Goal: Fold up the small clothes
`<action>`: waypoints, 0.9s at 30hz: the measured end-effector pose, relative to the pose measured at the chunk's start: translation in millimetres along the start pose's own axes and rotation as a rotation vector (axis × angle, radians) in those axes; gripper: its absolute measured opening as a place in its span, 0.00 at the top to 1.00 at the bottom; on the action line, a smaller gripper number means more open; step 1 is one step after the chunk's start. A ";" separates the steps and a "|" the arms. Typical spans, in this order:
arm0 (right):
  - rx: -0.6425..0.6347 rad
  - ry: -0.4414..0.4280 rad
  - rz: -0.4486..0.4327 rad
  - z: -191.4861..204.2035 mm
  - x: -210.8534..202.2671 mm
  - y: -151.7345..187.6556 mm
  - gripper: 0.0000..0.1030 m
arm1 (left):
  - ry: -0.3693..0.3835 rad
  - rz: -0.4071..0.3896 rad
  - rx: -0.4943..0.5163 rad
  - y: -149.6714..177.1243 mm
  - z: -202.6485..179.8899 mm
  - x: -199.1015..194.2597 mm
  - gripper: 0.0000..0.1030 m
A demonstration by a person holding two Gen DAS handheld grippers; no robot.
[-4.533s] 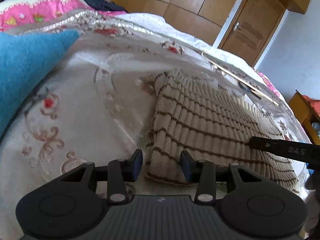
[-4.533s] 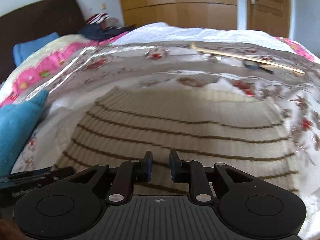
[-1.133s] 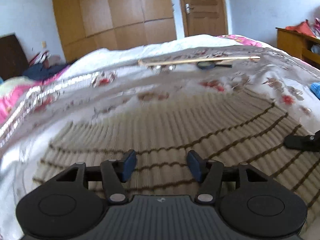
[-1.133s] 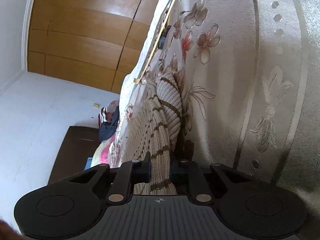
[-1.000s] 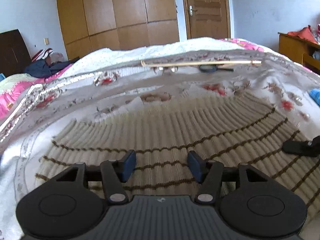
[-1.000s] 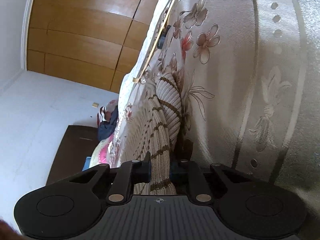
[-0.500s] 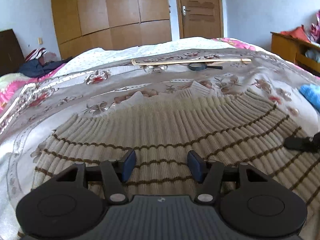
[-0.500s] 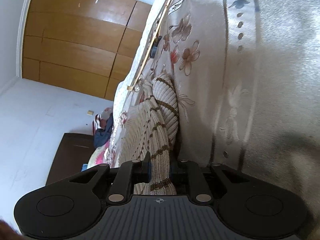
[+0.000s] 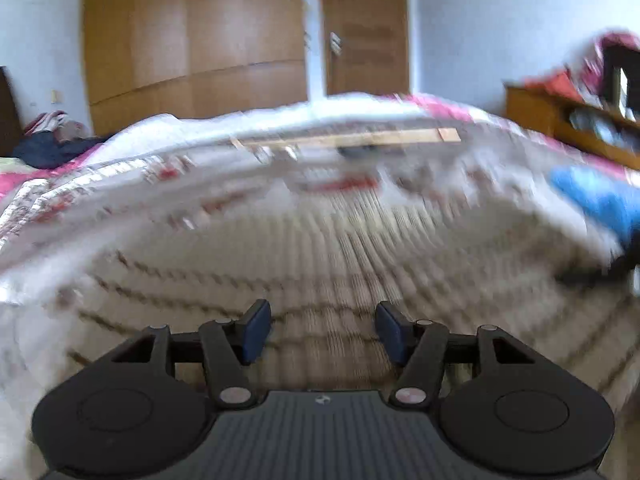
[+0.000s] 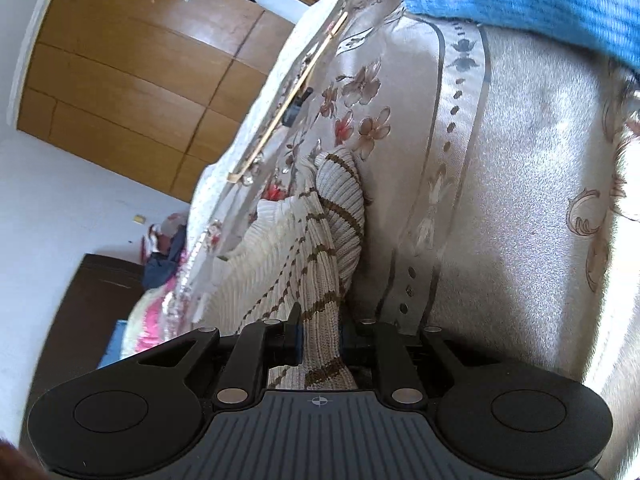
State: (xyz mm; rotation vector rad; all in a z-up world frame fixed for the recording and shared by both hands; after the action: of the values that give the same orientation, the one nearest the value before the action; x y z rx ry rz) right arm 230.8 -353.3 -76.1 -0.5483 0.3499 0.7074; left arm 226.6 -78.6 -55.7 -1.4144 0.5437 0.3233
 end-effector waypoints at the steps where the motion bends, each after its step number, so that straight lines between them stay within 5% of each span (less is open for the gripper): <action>1: -0.004 0.010 0.002 4.6 -0.8 -1.1 0.87 | -0.007 -0.020 0.025 4.2 -2.8 0.0 0.33; 7: -0.109 0.063 -0.023 64.7 -8.1 -4.8 0.86 | 0.025 -0.084 -0.019 -1.5 16.0 -22.5 0.34; 12: -0.175 0.106 -0.016 115.6 4.4 -1.9 0.86 | 0.076 -0.038 0.017 17.4 21.2 -21.7 0.34; 21: -0.448 0.172 0.048 216.4 56.5 35.2 0.86 | 0.163 0.000 -0.116 9.1 73.9 -68.2 0.34; 27: -0.643 0.224 0.141 256.1 112.2 88.4 0.86 | 0.191 0.154 -0.205 41.3 109.1 -73.6 0.34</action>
State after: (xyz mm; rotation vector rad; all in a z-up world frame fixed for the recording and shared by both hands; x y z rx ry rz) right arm 280.0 -90.8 45.0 -1.2282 0.3700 0.8999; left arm 161.4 42.3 -44.0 -1.6149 0.7962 0.3774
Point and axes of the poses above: each gripper's, at about its wrist camera, not at the fingertips, and x roughly the way its jaws point, z to its left, y to its underside, the point moved 3 cm from there along x, roughly the way its jaws point
